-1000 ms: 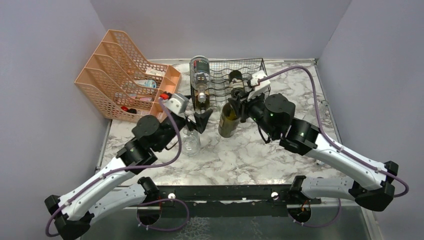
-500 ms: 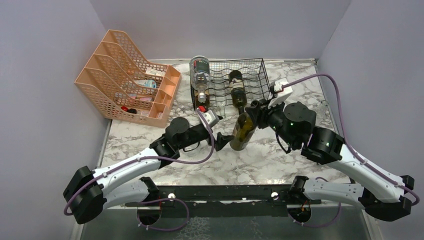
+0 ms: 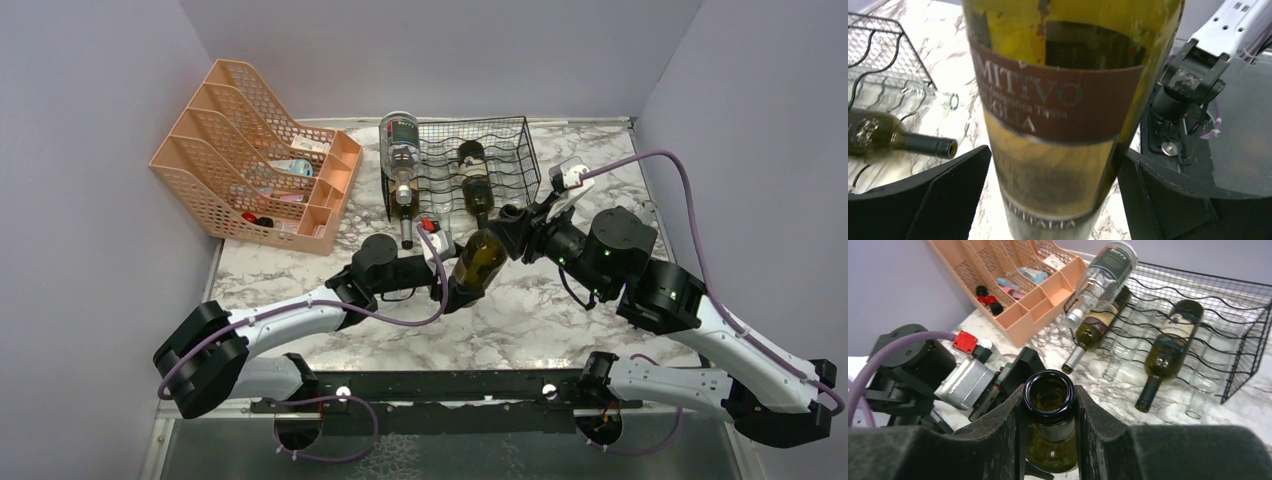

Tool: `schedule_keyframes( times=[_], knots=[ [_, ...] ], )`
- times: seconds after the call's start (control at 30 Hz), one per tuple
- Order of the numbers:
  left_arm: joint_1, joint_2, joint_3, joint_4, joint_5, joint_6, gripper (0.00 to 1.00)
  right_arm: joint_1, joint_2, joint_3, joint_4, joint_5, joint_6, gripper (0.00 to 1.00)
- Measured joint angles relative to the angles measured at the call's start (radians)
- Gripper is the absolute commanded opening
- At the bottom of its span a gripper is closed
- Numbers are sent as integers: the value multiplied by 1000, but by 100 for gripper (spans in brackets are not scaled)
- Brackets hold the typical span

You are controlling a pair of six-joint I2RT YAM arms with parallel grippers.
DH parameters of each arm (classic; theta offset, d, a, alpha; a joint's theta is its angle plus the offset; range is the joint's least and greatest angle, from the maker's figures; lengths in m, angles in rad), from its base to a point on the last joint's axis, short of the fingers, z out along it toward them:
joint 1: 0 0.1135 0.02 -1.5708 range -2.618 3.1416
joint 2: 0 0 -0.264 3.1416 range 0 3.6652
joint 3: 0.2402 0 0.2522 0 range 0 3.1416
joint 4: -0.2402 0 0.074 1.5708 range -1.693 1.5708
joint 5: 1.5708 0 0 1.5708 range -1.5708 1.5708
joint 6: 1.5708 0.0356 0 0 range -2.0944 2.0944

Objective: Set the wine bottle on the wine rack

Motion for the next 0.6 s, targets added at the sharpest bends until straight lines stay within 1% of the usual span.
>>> schedule_keyframes(
  times=[0.17, 0.27, 0.33, 0.4, 0.47, 0.57, 0.6],
  knots=[
    [-8, 7, 0, 61, 63, -8, 99, 0, -1, 5, 27, -71, -8, 1],
    [-12, 7, -1, 108, 101, -9, 95, 0, -3, 5, 36, -103, -13, 1],
    [-13, 7, -4, 134, 116, -7, 90, 0, -9, 5, 37, -121, -17, 1],
    [-13, 7, -12, 154, 125, -2, 83, 0, -20, 5, 37, -137, -19, 1],
    [-13, 7, -18, 163, 129, 3, 72, 0, -32, 5, 37, -150, -19, 1],
    [-13, 7, -19, 177, 130, 4, 51, 0, -48, 5, 37, -163, -19, 1],
    [-13, 7, -19, 182, 128, 5, 43, 0, -51, 5, 37, -167, -19, 1]
  ],
)
